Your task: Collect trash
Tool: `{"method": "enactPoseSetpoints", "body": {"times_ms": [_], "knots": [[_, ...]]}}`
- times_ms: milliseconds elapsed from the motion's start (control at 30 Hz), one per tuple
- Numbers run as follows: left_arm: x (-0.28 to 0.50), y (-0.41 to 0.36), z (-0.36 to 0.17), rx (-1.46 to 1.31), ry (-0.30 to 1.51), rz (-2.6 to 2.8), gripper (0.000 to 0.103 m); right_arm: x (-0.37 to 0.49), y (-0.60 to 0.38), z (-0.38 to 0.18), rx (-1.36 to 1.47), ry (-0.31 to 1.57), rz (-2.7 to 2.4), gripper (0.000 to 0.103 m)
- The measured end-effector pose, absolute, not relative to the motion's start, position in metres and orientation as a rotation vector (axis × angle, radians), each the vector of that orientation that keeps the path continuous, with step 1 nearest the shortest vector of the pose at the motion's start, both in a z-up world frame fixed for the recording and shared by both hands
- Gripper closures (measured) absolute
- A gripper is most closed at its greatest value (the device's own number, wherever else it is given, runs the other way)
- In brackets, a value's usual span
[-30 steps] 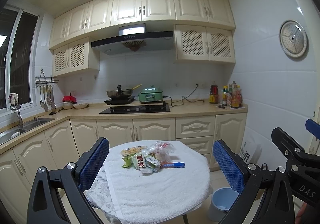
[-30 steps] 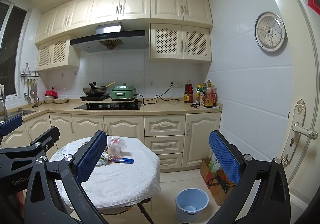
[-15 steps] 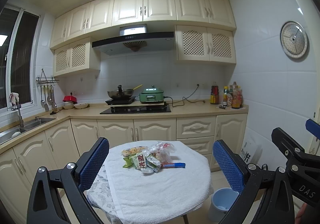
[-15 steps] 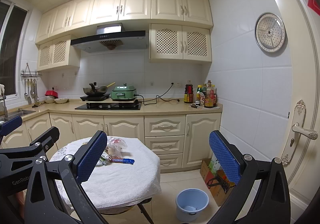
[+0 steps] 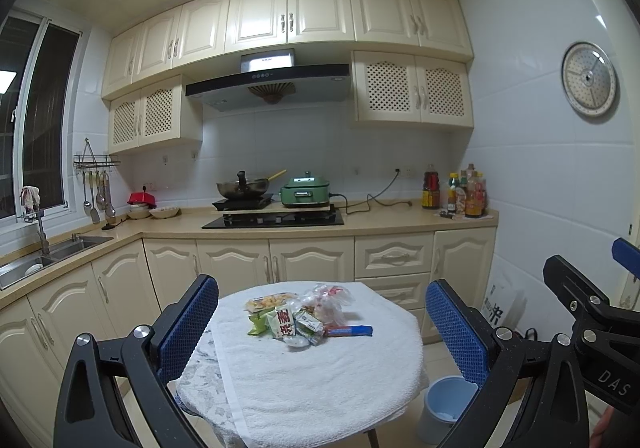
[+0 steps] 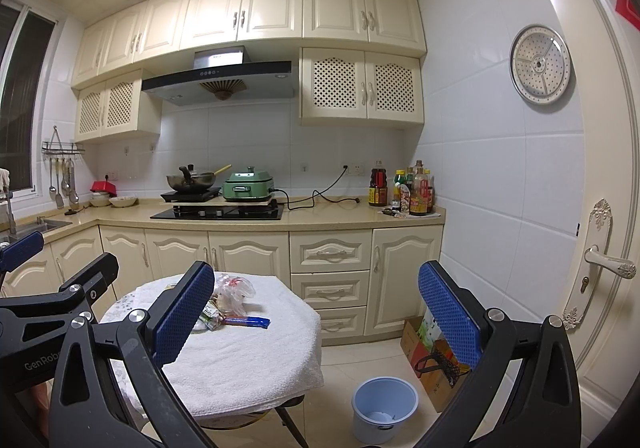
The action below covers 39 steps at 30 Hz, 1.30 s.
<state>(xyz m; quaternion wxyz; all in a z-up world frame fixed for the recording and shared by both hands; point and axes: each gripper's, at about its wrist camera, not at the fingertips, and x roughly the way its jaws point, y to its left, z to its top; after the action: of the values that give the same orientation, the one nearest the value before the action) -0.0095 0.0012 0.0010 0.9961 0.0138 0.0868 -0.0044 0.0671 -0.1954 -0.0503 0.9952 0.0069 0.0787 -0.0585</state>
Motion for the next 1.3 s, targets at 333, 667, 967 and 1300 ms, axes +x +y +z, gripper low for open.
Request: {"method": "enactPoseSetpoints", "body": {"times_ms": [333,667,967,1300], "knots": [[-0.011,0.002,0.0,0.029,0.172,-0.006,0.001,0.068,-0.195,-0.05,0.019,0.162,-0.112,0.0],[-0.006,0.001,0.0,0.026,0.185,-0.005,0.001,0.073,-0.197,-0.055,0.022,0.162,-0.098,0.0],[0.051,0.016,-0.023,0.008,0.279,-0.009,0.001,0.126,-0.199,-0.088,-0.005,0.202,-0.078,0.0],[0.166,0.077,-0.074,-0.079,0.546,0.107,0.001,0.225,-0.206,-0.162,0.005,0.42,-0.017,0.0]]}}
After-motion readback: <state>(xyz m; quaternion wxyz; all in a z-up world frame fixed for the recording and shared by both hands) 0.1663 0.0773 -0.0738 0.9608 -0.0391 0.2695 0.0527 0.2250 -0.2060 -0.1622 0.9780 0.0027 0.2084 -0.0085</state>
